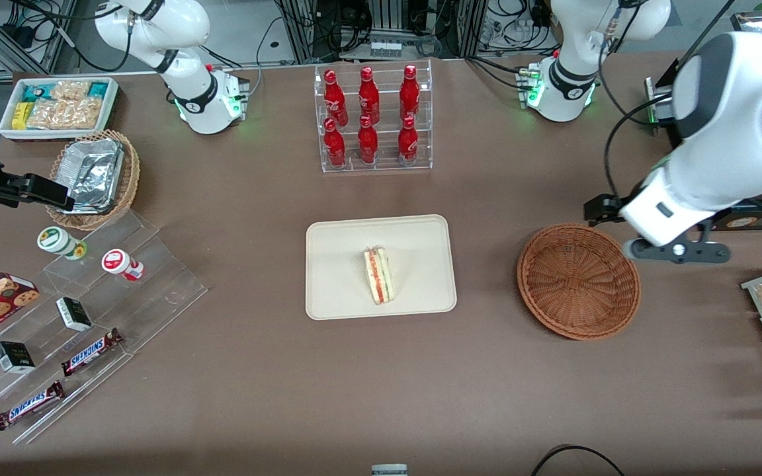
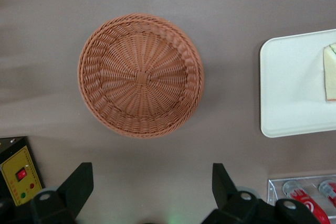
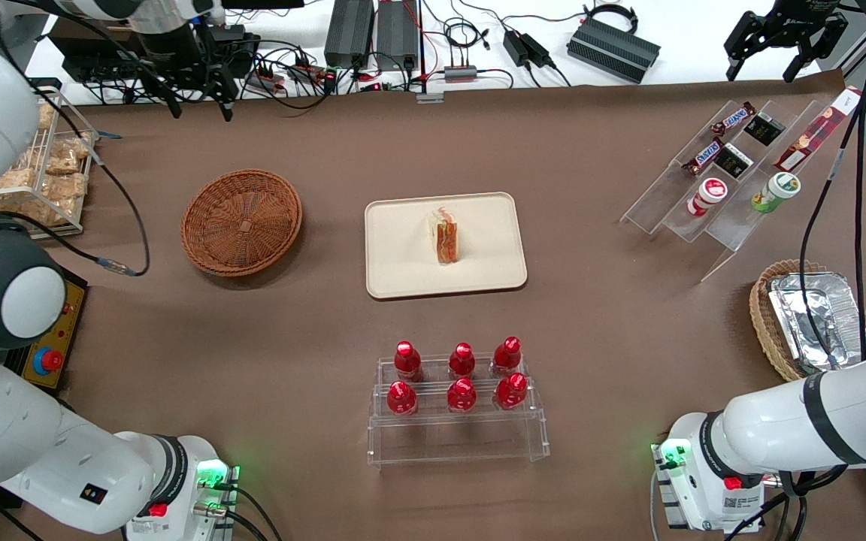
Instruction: Place sandwich from basket to tray
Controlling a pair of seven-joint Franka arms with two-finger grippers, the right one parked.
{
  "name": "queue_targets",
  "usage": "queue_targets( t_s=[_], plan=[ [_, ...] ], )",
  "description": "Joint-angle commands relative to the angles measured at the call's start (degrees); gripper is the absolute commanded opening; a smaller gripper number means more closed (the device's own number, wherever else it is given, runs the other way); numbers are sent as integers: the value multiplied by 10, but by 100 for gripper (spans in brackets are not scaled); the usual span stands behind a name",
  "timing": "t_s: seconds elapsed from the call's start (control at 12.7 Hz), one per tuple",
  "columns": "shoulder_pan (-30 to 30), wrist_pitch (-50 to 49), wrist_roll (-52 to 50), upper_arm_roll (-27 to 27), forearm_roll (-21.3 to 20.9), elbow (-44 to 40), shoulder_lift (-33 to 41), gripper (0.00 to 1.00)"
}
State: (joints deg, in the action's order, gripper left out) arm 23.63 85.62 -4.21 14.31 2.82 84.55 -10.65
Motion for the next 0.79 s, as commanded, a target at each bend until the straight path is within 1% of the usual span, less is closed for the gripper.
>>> queue_targets(
  t_s=[0.0,0.16,0.24,0.31,0.47,0.71],
  plan=[
    [-115,-20,9,-119,-22,19,39,100],
    [-207,-40,15,-204,-33,19,54,100],
    [-240,-48,15,-233,-34,19,62,100],
    [-262,-53,16,-250,-34,20,69,100],
    [-279,-69,35,-253,-34,28,91,100],
    [-305,-78,52,-254,-34,63,129,100]
  ],
)
